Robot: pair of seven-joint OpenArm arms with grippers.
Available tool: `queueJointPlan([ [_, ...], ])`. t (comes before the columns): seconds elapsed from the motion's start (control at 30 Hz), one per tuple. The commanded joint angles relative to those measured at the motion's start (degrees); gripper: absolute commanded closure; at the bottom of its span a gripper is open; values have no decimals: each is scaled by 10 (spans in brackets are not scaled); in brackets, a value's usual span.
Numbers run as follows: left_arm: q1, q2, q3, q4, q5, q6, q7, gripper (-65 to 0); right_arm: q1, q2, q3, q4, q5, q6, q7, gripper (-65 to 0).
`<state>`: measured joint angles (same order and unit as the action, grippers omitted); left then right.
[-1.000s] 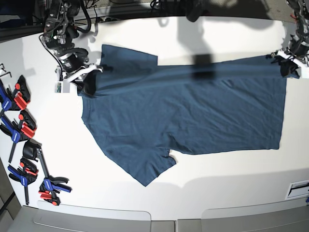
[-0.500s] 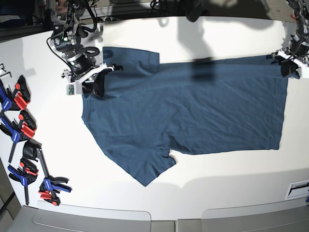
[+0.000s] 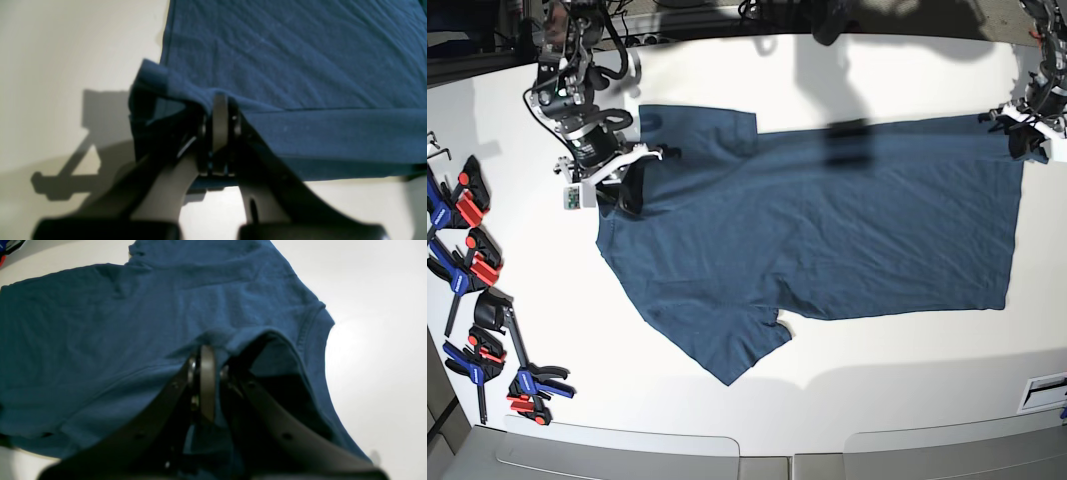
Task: Fold the T-shirt properly
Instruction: 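Pull both grippers back, dragging the shirt edge taut, then release the shirt with the right gripper and lift it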
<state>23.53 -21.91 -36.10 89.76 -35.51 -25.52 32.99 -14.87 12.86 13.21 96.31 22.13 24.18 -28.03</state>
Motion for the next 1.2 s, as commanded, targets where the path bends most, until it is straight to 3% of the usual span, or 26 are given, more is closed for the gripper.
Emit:
queueJointPlan([
  [0.0,0,-11,-5,10,-5,1,-16,0,9,6,3,0,3,0,18,0],
  [0.37,0,-8,-5,10,-5,1,-15,0,20,6,3,-33,5,0,25,0],
  [0.4,0,-8,-5,10,-5,1,-15,0,20,6,3,-33,5,0,24,-22],
  [0.43,0,-8,-5,10,-5,1,-16,0,20,6,3,-33,5,0,23,-92],
  [0.5,0,-8,-5,10,-5,0,-16,-128,21,6,3,-33,5,0,24,-220],
  [0.53,0,-8,-5,10,-5,1,-16,-172,22,6,3,-33,5,0,24,-253],
  [0.6,0,-8,-5,10,-5,1,-16,-202,25,6,3,-33,5,0,24,-259],
  [0.77,0,-8,-6,10,-5,1,-16,-203,40,7,16,-30,5,0,8,-259],
  [1.0,0,-11,-22,27,-5,1,-16,-203,41,7,92,21,10,0,-85,-259],
  [1.17,3,-11,-68,94,-5,0,-4,-203,40,12,165,54,119,7,-159,-258],
])
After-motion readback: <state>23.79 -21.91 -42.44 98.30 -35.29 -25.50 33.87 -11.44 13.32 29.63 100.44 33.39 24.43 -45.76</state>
